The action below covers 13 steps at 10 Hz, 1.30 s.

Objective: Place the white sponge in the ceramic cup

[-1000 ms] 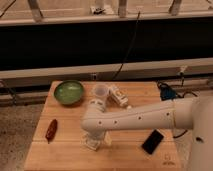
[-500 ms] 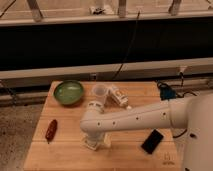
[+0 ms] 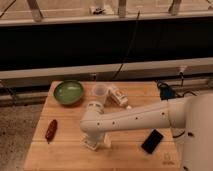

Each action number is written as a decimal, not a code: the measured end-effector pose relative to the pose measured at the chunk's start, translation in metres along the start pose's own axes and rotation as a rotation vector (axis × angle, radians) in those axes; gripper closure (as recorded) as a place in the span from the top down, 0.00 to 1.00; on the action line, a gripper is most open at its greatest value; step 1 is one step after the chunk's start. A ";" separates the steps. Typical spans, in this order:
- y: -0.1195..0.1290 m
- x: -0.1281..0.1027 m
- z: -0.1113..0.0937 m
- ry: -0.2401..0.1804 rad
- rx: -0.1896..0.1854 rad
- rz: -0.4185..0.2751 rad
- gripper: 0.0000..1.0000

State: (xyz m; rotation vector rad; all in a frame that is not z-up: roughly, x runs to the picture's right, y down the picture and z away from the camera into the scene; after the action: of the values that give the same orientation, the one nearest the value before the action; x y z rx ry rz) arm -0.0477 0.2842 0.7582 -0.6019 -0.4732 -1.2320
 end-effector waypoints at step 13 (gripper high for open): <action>0.006 0.000 0.011 -0.020 -0.018 -0.030 0.73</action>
State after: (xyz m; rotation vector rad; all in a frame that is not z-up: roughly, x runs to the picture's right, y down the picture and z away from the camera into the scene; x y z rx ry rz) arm -0.0420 0.2930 0.7655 -0.6253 -0.4896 -1.2609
